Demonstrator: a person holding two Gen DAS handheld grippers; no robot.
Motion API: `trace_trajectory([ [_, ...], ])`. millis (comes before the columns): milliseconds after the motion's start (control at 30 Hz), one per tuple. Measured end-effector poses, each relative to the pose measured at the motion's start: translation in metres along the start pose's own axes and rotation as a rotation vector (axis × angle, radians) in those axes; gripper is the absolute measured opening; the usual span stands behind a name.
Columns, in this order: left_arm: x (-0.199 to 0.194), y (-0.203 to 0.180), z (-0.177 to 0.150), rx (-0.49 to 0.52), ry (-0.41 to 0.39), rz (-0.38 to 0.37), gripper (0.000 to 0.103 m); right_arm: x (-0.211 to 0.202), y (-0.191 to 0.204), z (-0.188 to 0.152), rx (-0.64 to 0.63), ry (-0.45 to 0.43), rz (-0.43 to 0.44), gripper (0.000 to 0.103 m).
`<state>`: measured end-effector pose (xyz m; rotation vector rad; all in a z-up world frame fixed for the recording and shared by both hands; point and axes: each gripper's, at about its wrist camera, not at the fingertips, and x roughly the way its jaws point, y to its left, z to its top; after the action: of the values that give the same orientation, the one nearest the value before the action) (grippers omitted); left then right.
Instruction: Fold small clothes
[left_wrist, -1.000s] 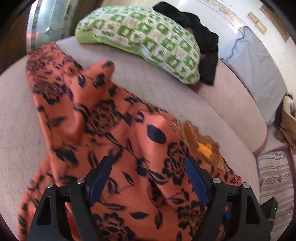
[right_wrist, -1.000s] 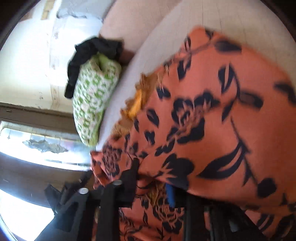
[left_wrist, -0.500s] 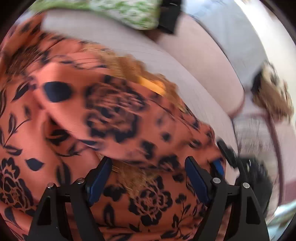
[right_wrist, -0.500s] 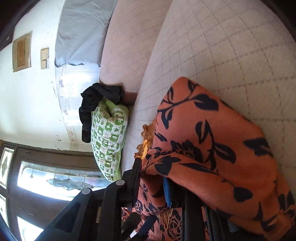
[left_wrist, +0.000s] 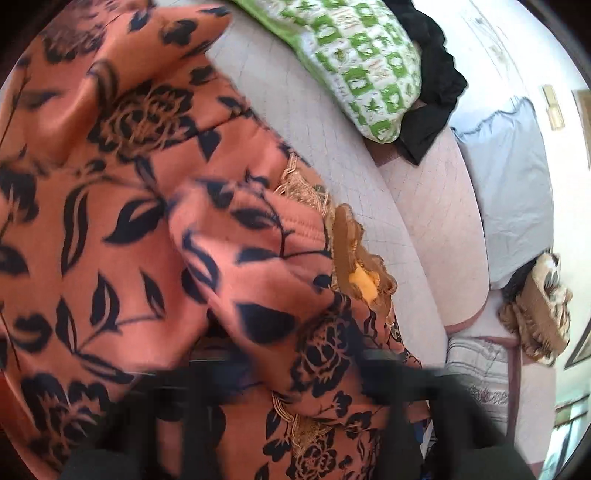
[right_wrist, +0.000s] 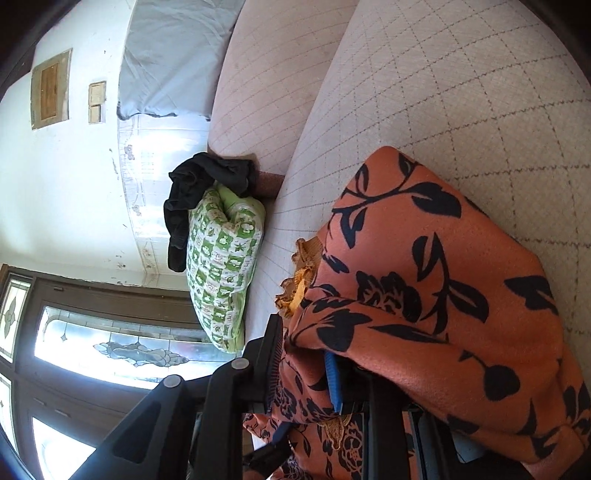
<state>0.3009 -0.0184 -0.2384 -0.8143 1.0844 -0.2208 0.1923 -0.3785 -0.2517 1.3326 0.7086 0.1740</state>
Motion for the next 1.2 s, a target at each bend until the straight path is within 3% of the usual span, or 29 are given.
trace_trajectory([
  [100, -0.01, -0.007, 0.002, 0.036, -0.026, -0.012, 0.008, -0.002, 0.005, 0.0, -0.013, 0.0, 0.016, 0.023],
  [233, -0.053, -0.033, -0.002, 0.14, -0.077, 0.011, 0.007, -0.005, 0.014, -0.005, -0.045, 0.022, 0.056, 0.023],
  [400, -0.121, -0.091, 0.004, 0.313, -0.097, 0.206, 0.011, -0.013, 0.033, -0.014, -0.133, 0.04, 0.123, 0.023],
  [433, -0.129, -0.097, 0.009, 0.323, -0.123, 0.222, 0.025, -0.012, 0.036, -0.016, -0.144, 0.049, 0.126, 0.024],
  [467, -0.133, -0.114, 0.024, 0.356, -0.195, 0.244, 0.056, -0.011, 0.037, -0.018, -0.146, 0.055, 0.116, 0.024],
  [500, -0.135, -0.121, 0.036, 0.388, -0.243, 0.277, 0.076, -0.008, 0.037, -0.018, -0.144, 0.055, 0.079, 0.026],
  [533, -0.13, -0.126, 0.046, 0.414, -0.259, 0.339, 0.096, -0.006, 0.036, -0.018, -0.144, 0.048, 0.032, 0.04],
  [567, -0.123, -0.126, 0.055, 0.431, -0.239, 0.443, 0.096, -0.005, 0.034, -0.016, -0.135, 0.039, -0.007, 0.072],
  [600, -0.113, -0.117, 0.06, 0.428, -0.196, 0.544, 0.095, -0.006, 0.031, -0.015, -0.115, 0.031, -0.024, 0.083],
  [633, -0.109, -0.105, 0.058, 0.416, -0.173, 0.565, 0.094, -0.009, 0.027, -0.013, -0.091, 0.015, -0.031, 0.085],
  [767, -0.095, -0.054, 0.034, 0.375, -0.102, 0.523, 0.094, -0.017, 0.021, -0.004, -0.046, 0.028, 0.023, 0.085],
  [900, -0.075, -0.014, 0.017, 0.213, -0.025, 0.405, 0.089, -0.024, 0.016, -0.002, -0.023, 0.027, 0.06, 0.085],
  [933, -0.067, -0.011, 0.016, 0.192, -0.016, 0.382, 0.079, -0.026, 0.017, -0.002, -0.029, 0.024, 0.068, 0.084],
  [1033, -0.046, 0.005, 0.019, 0.135, 0.043, 0.327, 0.032, -0.03, 0.023, 0.0, -0.065, 0.022, 0.089, 0.083],
  [1200, -0.027, 0.014, 0.024, 0.088, 0.071, 0.325, 0.035, -0.024, 0.029, -0.002, -0.091, 0.042, 0.093, 0.08],
])
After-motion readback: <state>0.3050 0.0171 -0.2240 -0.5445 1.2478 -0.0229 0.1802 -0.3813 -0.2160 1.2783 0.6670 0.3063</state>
